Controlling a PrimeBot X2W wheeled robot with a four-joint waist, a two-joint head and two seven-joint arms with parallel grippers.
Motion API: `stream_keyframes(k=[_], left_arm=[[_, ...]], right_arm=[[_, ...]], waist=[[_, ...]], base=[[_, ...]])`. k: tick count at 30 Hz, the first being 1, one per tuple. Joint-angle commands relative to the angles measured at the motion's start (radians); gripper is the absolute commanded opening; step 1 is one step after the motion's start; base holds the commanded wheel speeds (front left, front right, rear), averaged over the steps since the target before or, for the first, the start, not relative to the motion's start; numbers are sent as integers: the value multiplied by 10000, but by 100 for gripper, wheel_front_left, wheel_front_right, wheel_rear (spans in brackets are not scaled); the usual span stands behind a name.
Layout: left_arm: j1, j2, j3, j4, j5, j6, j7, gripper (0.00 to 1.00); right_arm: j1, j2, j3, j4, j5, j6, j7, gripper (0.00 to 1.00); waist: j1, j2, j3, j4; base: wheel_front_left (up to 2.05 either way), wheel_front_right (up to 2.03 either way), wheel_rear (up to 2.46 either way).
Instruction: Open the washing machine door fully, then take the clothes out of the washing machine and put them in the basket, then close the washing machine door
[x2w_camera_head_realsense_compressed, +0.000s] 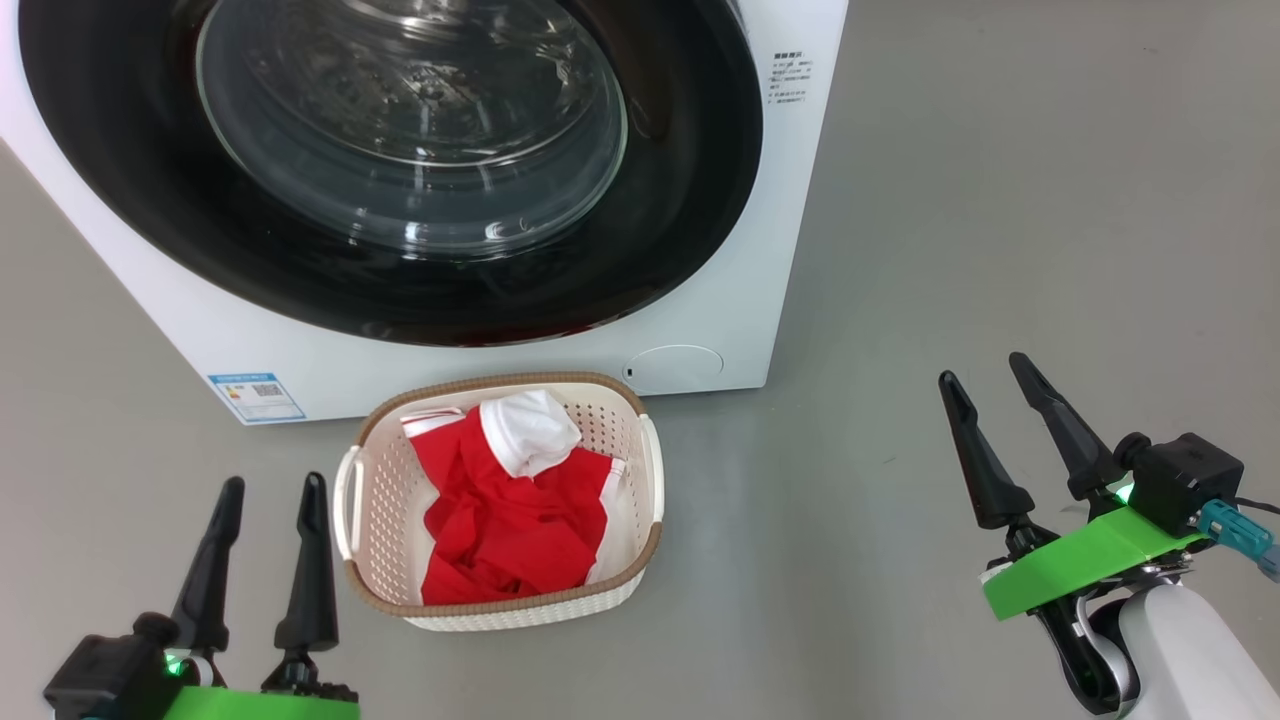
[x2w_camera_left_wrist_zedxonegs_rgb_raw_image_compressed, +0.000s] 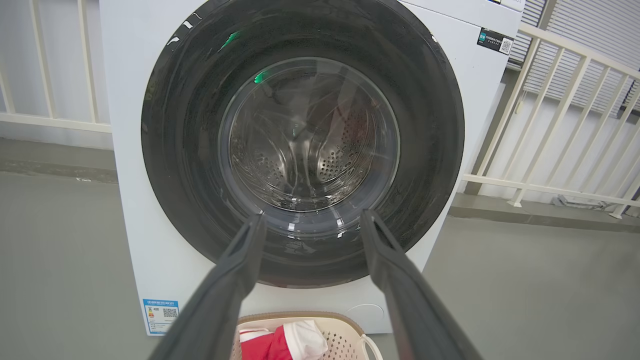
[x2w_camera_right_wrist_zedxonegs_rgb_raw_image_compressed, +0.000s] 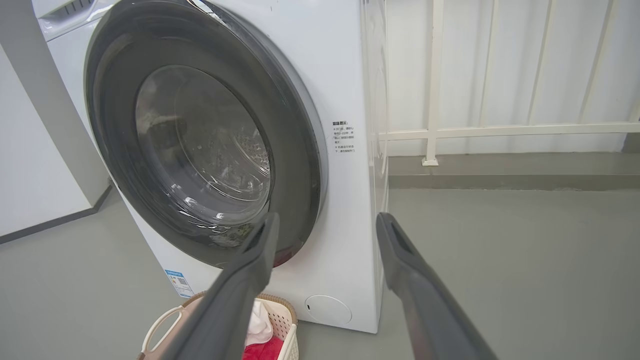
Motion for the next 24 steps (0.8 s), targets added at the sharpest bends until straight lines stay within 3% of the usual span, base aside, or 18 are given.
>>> stream_keyframes(k=[1,2,9,13,24], left_arm=[[-185,186,304,-216,-112,80,-77,100],[0,3,-9,2,-32,0,0,0],[176,-235,-85,604,-228,-4,93,0],[157,-221,-38,664,-747,-9,217,0],[46,-198,58,860,-1775,-18,466,0]], right_arm=[[22,-19,161,-206,-113,-27,-46,100],[1,2,2,1,1,0,0,0],[408,267,42,574,200,0,59,0],[477,314,-41,544,705,-1,187,0],[547,412,-209,544,1706,-4,446,0]], waist=[[0,0,0,7],[0,0,-1,6],[0,0,-5,10],[23,0,-80,20],[0,0,-140,39]], base=[[0,0,0],[0,0,0],[0,0,0],[0,0,0],[0,0,0]])
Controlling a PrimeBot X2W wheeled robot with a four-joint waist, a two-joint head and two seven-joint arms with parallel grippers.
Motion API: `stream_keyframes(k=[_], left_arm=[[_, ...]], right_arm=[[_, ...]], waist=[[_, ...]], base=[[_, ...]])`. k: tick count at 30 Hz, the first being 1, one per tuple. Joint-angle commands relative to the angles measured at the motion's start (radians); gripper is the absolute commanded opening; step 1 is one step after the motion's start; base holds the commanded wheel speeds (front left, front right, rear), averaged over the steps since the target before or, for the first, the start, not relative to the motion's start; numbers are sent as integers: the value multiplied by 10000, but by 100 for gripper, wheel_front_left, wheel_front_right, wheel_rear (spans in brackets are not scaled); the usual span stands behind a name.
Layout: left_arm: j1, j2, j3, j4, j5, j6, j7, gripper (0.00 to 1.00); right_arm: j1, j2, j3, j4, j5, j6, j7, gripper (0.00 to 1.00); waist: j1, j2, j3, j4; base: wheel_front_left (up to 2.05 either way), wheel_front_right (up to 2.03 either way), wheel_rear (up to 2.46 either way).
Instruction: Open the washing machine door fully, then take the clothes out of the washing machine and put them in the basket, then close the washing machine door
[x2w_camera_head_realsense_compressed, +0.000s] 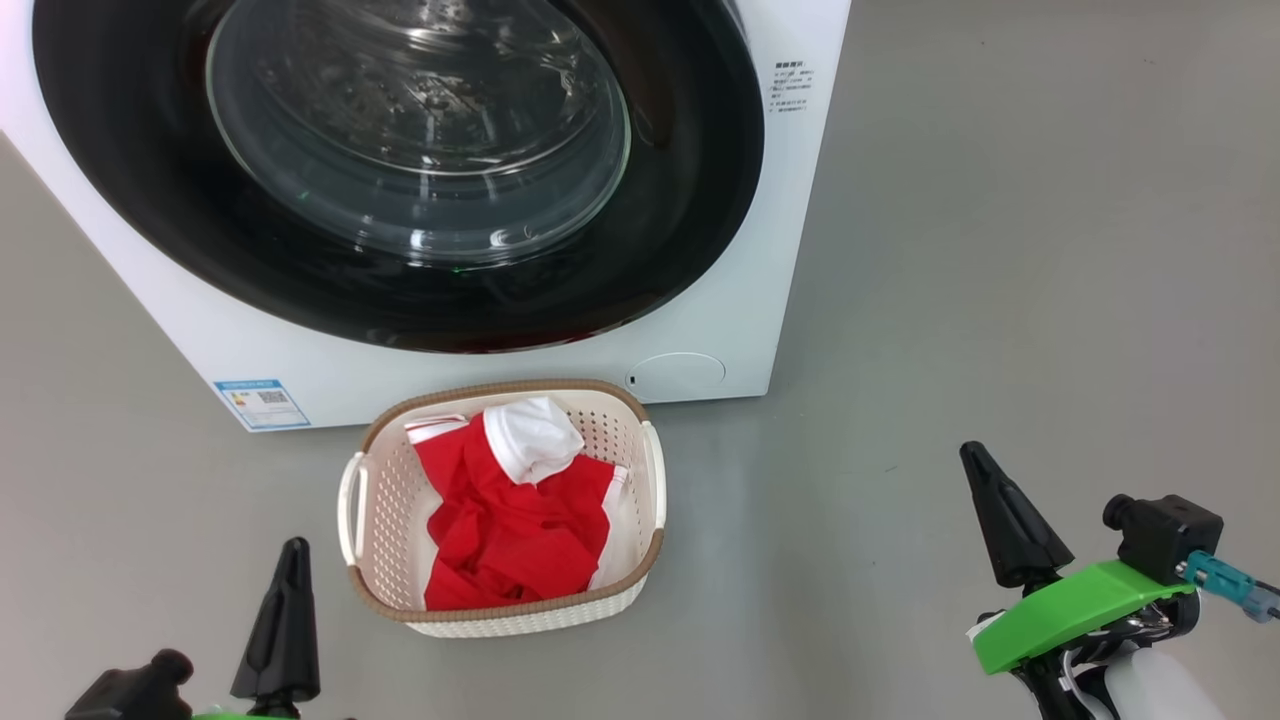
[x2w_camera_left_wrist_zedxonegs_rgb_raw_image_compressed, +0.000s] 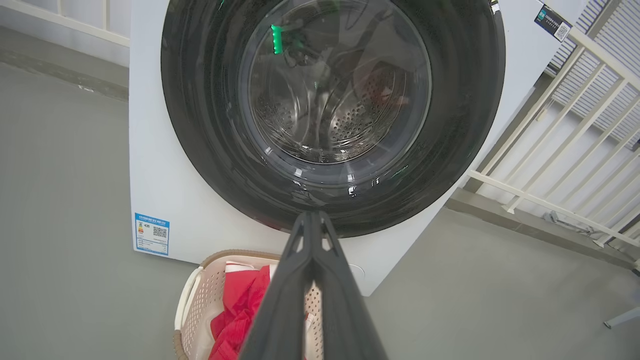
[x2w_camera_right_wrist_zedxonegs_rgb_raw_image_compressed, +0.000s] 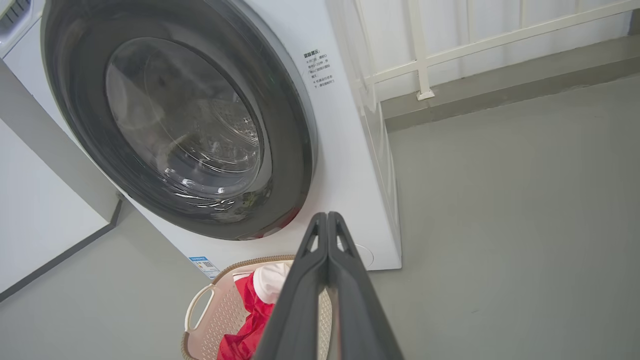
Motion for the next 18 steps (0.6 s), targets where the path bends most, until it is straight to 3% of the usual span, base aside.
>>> stream_keyframes(k=[1,18], left_arm=[[-311,125,140,-163,-232,-15,77,0],[-457,145,331,93,-1959,-34,519,0]], right_arm=[[-170,-66,-127,-275,260,-4,23,0],[-11,122,-439,-324,1939,-7,483,0]], waist=[[-2,0,-10,3],[-2,0,-148,34]], base=[[0,0,0],[0,0,0]])
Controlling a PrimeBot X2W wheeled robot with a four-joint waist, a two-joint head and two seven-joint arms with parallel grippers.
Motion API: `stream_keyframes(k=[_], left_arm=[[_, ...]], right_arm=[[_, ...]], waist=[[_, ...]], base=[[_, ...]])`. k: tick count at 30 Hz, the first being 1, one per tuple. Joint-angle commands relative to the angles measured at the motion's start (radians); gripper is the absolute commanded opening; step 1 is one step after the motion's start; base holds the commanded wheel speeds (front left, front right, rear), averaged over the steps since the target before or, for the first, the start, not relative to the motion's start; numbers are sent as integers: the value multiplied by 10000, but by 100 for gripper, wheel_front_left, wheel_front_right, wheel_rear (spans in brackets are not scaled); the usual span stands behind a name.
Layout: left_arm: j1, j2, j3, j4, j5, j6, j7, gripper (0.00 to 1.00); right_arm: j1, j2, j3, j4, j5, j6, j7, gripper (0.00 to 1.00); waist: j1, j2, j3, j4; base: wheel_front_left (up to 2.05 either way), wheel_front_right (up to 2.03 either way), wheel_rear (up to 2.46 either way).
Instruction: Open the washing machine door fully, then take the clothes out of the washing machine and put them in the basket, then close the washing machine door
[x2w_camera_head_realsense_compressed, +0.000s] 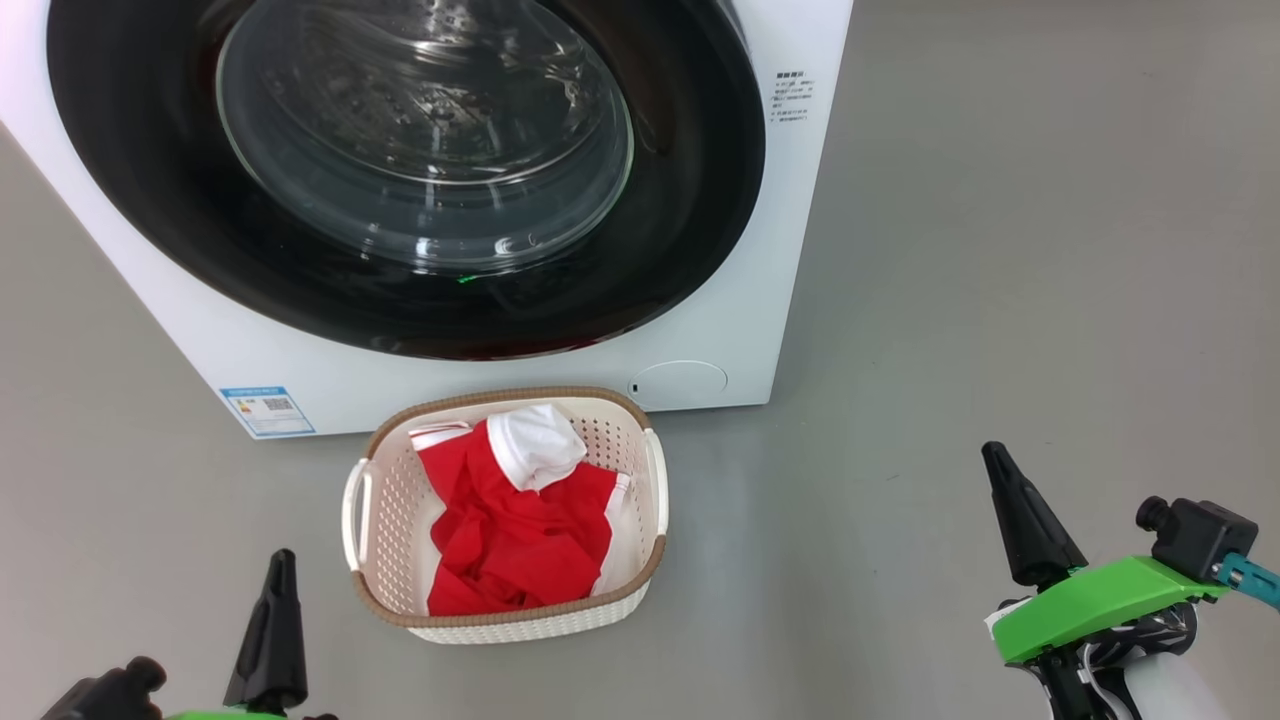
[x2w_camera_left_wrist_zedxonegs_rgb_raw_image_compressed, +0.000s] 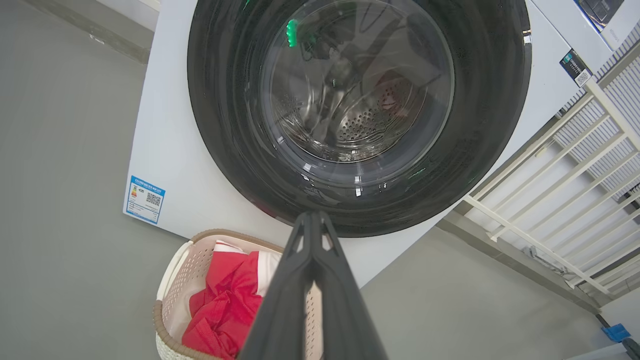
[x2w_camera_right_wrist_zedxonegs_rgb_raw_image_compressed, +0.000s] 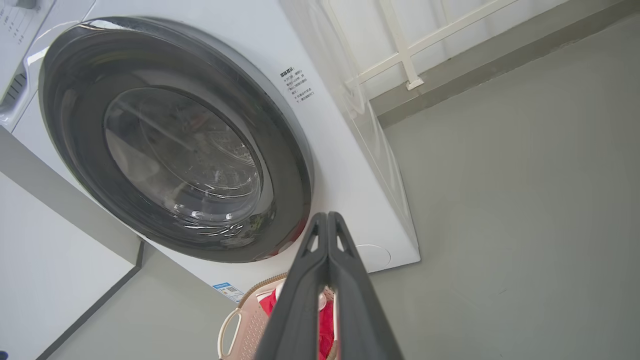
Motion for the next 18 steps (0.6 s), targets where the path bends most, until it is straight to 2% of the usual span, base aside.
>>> stream_keyframes(k=[1,18], left_arm=[[-425,142,189,-161,-259,-29,79,0],[-555,143,393,72,-1860,-45,513,0]], right_arm=[[-71,-23,-67,-301,273,-8,60,0],[80,170,-382,-350,1831,-11,508,0]], waist=[[-1,0,-11,3],[-1,0,-141,33]], base=[[0,0,0],[0,0,0]])
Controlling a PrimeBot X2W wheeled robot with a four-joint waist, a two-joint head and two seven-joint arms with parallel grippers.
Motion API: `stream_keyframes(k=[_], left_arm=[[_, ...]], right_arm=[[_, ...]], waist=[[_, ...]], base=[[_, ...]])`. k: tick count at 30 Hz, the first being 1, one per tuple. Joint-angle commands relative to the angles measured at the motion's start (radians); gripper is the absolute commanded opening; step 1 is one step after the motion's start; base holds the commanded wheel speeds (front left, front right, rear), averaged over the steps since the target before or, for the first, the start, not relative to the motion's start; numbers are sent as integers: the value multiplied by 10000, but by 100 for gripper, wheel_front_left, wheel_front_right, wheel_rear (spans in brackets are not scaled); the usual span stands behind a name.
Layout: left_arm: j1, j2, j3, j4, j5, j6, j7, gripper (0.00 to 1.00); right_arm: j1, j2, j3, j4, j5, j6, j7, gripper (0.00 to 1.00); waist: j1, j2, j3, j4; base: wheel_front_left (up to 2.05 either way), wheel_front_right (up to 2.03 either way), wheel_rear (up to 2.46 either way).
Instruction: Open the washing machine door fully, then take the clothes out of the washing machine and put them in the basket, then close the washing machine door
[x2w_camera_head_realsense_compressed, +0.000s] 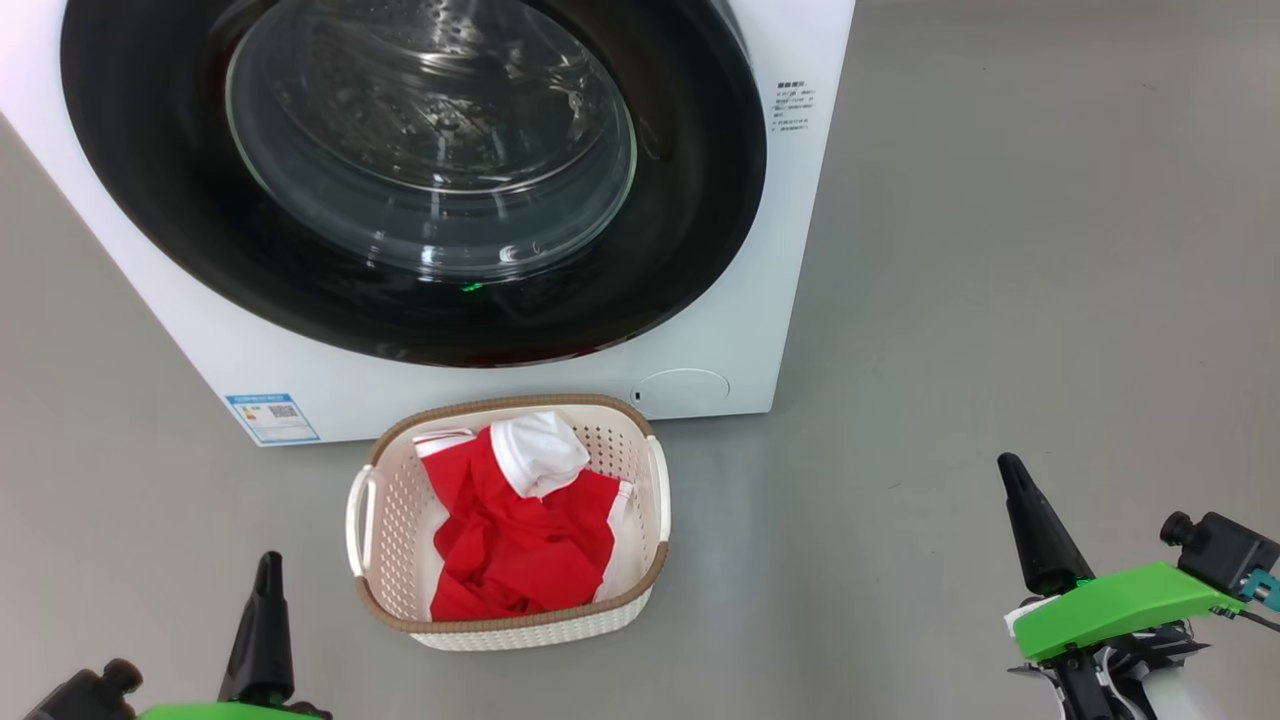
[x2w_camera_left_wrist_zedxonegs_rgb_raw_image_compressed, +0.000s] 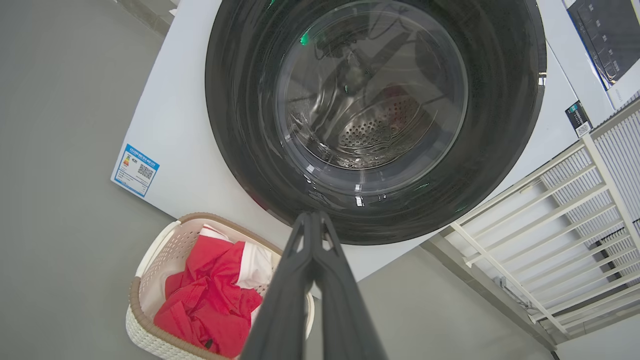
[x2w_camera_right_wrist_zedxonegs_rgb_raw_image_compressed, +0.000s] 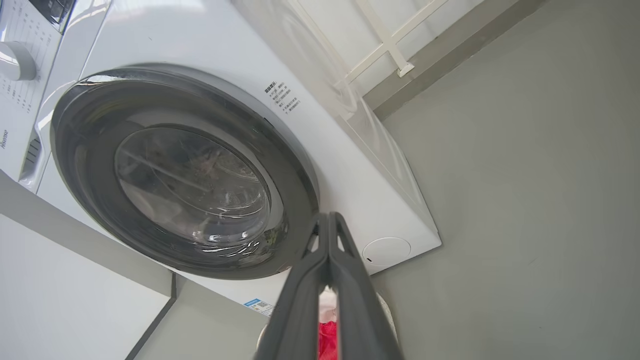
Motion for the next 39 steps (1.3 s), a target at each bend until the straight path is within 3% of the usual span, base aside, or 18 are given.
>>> stream_keyframes(k=[1,39], left_arm=[[-381,143,214,-185,-205,-45,46,0],[-698,102,759,382,-3961,-84,1126,0]], right_arm=[[-117,-35,8,-297,197,-11,44,0],[238,464,-796,-410,3857,-19,1155,0]], waist=[[-1,0,-5,2],[-1,0,-315,72]], base=[[0,0,0],[0,0,0]])
